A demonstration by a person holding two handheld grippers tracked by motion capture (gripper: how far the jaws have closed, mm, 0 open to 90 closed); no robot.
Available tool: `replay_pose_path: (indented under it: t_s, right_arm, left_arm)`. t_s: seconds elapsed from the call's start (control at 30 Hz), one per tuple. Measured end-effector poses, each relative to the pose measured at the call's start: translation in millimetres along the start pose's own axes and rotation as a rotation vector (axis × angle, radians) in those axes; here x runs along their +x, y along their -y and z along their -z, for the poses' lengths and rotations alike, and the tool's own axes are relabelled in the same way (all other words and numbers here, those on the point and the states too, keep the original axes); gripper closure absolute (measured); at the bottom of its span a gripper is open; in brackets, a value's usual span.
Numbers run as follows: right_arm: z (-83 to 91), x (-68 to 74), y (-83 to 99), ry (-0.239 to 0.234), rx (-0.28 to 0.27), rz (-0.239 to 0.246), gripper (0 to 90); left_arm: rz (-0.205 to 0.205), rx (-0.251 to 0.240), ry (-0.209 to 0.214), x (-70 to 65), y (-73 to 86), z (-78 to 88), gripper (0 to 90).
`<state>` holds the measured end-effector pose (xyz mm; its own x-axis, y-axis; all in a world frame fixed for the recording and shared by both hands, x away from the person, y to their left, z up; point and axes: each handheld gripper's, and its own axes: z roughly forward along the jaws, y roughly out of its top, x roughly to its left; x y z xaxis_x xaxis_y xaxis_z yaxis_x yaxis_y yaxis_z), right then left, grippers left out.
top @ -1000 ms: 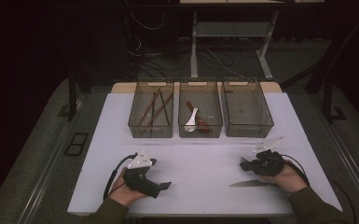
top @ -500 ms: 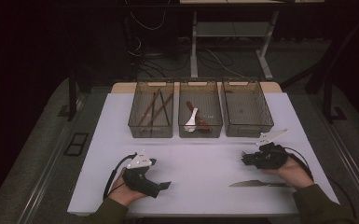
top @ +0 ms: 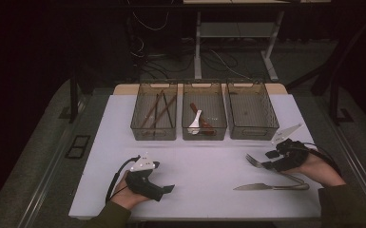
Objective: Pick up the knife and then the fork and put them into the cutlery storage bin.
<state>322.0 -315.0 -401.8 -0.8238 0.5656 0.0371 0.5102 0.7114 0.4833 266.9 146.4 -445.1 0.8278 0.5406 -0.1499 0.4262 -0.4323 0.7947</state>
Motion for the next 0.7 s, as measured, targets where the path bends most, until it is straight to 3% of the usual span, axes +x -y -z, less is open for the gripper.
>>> replay_pose_path:
  t_s: [0.2, 0.3, 0.7]
  right_arm:
    - [-8.4, 1.9, -1.7, 0.004, 0.110, 0.054, 46.9]
    - [-11.1, -0.2, -3.2, 0.011, 0.149, 0.080, 51.7]
    - [-18.7, -6.2, -5.2, -0.006, 0.260, 0.093, 67.2]
  left_arm:
    - [-0.004, 0.000, 0.003, 0.1, 0.0, 0.0, 0.0]
    - [-0.009, -0.001, 0.004, 0.0, -0.2, -0.1, 0.0]
    - [-0.010, 0.002, 0.003, 0.1, 0.0, -0.1, 0.0]
